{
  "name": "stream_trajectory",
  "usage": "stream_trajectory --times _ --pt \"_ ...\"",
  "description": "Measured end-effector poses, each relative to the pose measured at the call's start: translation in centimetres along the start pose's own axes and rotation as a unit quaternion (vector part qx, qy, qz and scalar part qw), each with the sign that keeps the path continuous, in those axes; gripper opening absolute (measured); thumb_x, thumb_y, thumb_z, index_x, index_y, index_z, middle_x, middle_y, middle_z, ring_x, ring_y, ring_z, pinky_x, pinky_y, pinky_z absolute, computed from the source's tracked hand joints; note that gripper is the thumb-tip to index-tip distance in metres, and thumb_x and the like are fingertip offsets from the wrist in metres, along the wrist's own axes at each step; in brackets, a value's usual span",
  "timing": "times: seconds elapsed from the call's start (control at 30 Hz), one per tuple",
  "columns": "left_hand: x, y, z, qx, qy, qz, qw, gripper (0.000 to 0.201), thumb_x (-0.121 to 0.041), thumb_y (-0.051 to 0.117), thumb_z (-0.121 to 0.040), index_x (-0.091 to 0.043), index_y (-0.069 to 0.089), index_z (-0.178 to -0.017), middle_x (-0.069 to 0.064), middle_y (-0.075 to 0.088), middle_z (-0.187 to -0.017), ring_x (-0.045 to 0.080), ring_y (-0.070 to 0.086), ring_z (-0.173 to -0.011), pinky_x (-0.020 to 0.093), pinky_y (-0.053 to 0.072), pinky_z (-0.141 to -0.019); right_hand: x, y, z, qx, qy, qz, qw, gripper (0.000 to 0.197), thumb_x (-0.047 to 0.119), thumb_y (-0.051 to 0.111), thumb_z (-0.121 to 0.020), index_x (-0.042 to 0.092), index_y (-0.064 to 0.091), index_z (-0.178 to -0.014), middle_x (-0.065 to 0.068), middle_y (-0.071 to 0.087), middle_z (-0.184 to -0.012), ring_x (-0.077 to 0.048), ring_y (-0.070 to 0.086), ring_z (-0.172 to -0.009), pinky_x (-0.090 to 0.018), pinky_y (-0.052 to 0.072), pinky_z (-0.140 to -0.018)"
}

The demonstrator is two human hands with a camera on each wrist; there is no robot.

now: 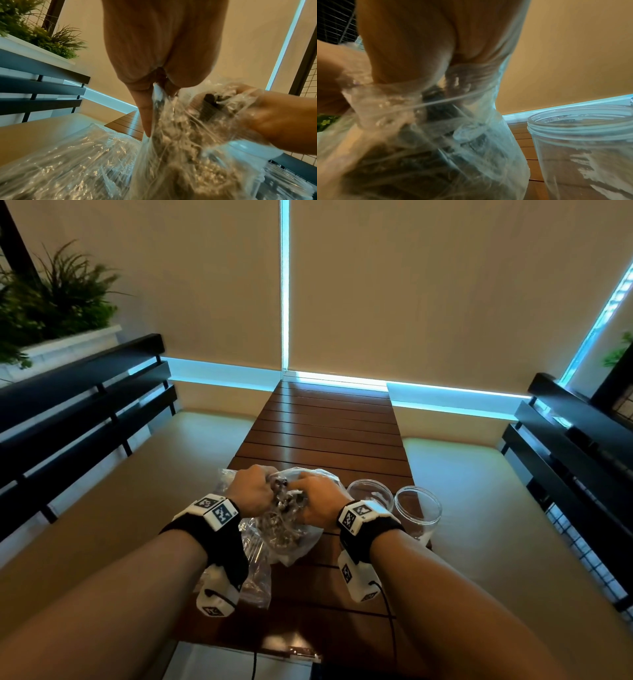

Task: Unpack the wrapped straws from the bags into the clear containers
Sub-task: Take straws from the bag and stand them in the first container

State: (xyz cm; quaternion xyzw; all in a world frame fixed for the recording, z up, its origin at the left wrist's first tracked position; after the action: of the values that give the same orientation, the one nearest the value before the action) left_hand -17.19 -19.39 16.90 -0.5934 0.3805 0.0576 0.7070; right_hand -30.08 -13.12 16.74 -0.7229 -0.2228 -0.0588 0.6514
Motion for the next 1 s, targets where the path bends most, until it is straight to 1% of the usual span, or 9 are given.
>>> stream_trajectory --times 0.13,0.27,0.33,0.43,0.53,0.67,0.8,0.93,1.0 --pt "-0.5 -0.8 0.0 -0.020 0.011 0.021 1.000 0.014 -0.008 0.059 -0.090 -0.014 0.071 -0.089 0.004 0.072 -0.085 0.022 0.066 -0.082 0.034 0.053 -0.075 0.7 -1.4 0.4 -0.095 -0.029 0.011 0.995 0.027 0.024 0.072 -0.082 0.022 0.071 -0.108 0.005 0.068 -0.111 -0.015 0.060 -0.107 -0.034 0.048 -0.095" --pt "-1.6 -2.1 -0.3 -0.033 0.001 0.032 0.999 0.012 -0.003 0.059 -0.085 -0.010 0.068 -0.082 0.010 0.071 -0.084 0.028 0.066 -0.083 0.039 0.055 -0.074 0.9 -2.7 -0.2 -0.164 -0.002 -0.045 0.985 0.021 0.019 0.070 -0.086 0.021 0.068 -0.107 0.005 0.069 -0.104 -0.011 0.058 -0.099 -0.021 0.042 -0.087" --pt "-2.1 -2.7 -0.5 -0.040 -0.002 0.030 0.999 0.013 0.000 0.056 -0.084 -0.008 0.065 -0.079 0.012 0.070 -0.083 0.032 0.065 -0.084 0.038 0.053 -0.071 1.2 -3.8 0.0 -0.181 -0.021 -0.057 0.982 0.025 0.021 0.071 -0.085 0.024 0.066 -0.109 0.016 0.065 -0.098 -0.007 0.057 -0.093 -0.018 0.040 -0.083" --pt "-3.1 -3.5 -0.3 -0.040 0.011 0.013 0.999 0.014 -0.003 0.059 -0.088 -0.012 0.065 -0.079 0.009 0.069 -0.085 0.029 0.063 -0.083 0.033 0.047 -0.069 1.4 -4.8 0.8 -0.108 -0.046 -0.054 0.992 0.040 0.012 0.070 -0.079 0.023 0.064 -0.116 0.024 0.056 -0.105 -0.007 0.053 -0.101 -0.026 0.041 -0.093" --pt "-4.0 -4.0 0.5 -0.038 0.029 -0.006 0.999 0.013 -0.005 0.067 -0.087 -0.015 0.071 -0.094 0.002 0.068 -0.090 0.022 0.061 -0.086 0.028 0.043 -0.072 0.3 -4.0 0.6 0.001 -0.019 0.001 1.000 0.048 0.021 0.069 -0.081 0.025 0.058 -0.128 0.006 0.057 -0.132 -0.015 0.051 -0.120 -0.033 0.043 -0.105" --pt "-4.7 -3.9 1.5 -0.050 0.029 0.001 0.998 0.021 0.000 0.067 -0.083 -0.013 0.072 -0.098 0.005 0.071 -0.094 0.024 0.062 -0.091 0.031 0.048 -0.076 0.2 -3.6 1.0 0.045 -0.014 0.102 0.994 0.041 0.034 0.069 -0.087 0.025 0.061 -0.126 -0.001 0.066 -0.122 -0.022 0.060 -0.111 -0.034 0.049 -0.096" --pt "-5.1 -3.8 2.0 -0.041 0.026 0.021 0.999 0.021 0.004 0.063 -0.085 -0.012 0.072 -0.097 0.004 0.070 -0.089 0.022 0.062 -0.086 0.034 0.052 -0.076 0.5 -4.4 2.0 -0.005 -0.039 0.105 0.994 0.025 0.029 0.067 -0.088 0.018 0.072 -0.111 -0.005 0.071 -0.112 -0.027 0.064 -0.105 -0.033 0.047 -0.090" --pt "-5.6 -4.2 1.9 -0.054 0.043 -0.004 0.998 0.018 -0.002 0.059 -0.089 -0.012 0.071 -0.098 0.008 0.071 -0.095 0.026 0.064 -0.090 0.038 0.053 -0.080 1.3 -5.6 2.7 -0.124 -0.085 0.014 0.989 0.028 0.021 0.066 -0.086 0.019 0.069 -0.115 -0.002 0.066 -0.123 -0.022 0.063 -0.106 -0.033 0.050 -0.092" --pt "-5.6 -4.3 1.9 -0.062 0.044 -0.011 0.997 0.014 -0.004 0.059 -0.089 -0.011 0.070 -0.095 0.009 0.071 -0.094 0.028 0.064 -0.091 0.039 0.052 -0.079 1.4 -5.7 2.2 -0.151 -0.061 -0.030 0.986 0.028 0.025 0.066 -0.087 0.021 0.065 -0.114 0.002 0.066 -0.115 -0.020 0.065 -0.098 -0.035 0.053 -0.088"
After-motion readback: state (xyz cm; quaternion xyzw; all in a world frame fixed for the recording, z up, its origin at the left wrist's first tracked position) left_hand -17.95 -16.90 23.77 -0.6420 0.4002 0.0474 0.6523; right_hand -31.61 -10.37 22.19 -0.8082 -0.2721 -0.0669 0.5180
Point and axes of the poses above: each hand's wrist, its own z-axis away from the middle knuckle, its own y-axis out of the palm, x = y × z, the point moved 4 cm from there along -z, towards the middle knuckle
